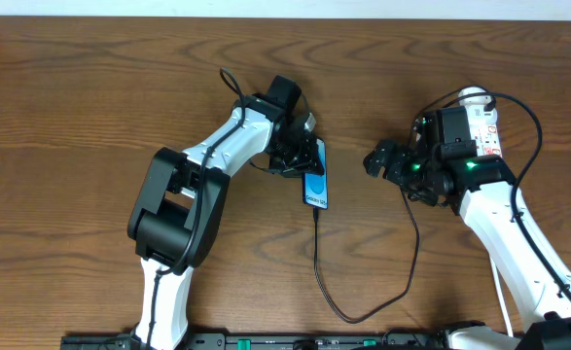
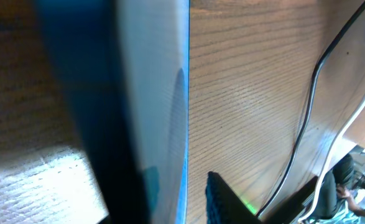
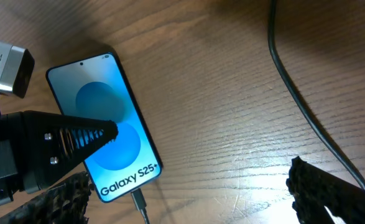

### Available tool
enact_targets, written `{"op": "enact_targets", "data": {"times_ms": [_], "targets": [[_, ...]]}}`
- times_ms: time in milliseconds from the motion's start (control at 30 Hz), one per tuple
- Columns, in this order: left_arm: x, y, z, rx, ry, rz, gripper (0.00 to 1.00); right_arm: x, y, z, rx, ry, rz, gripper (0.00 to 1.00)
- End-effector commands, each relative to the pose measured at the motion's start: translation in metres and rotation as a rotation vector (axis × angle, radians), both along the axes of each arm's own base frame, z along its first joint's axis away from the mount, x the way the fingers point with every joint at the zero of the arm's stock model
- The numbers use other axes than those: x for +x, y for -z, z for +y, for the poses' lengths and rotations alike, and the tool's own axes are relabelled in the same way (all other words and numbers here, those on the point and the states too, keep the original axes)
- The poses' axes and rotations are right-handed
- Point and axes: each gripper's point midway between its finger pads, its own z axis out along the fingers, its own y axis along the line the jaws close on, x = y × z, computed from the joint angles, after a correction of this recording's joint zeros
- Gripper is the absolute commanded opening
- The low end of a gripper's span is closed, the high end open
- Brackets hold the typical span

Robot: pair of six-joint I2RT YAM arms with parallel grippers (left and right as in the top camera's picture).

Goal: Plug charger to phone and switch on socket
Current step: 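Lower the plugged phone flat onto the table with the left gripper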

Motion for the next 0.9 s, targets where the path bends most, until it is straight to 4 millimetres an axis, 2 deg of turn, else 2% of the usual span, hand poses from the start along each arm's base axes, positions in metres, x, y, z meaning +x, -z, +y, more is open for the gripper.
{"op": "enact_targets", "data": {"times_ms": [0,300,433,867], "targets": [[0.001,0.005,0.001,0.015,0.008,-0.008,0.29,0.001,-0.004,-0.002,0.002,0.016,-0.007,0.99],[0.005,0.01,0.007,0.061,-0.001,-0.028,0.29,0.001,-0.004,-0.002,0.002,0.016,-0.007,0.99],[0.006,0.011,0.008,0.067,-0.002,-0.032,0.34,0.001,-0.004,-0.002,0.002,0.016,-0.007,0.99],[0.008,0.014,0.013,0.106,-0.01,-0.046,0.34,-0.001,-0.003,-0.003,-0.001,0.018,0.003,0.99]]}}
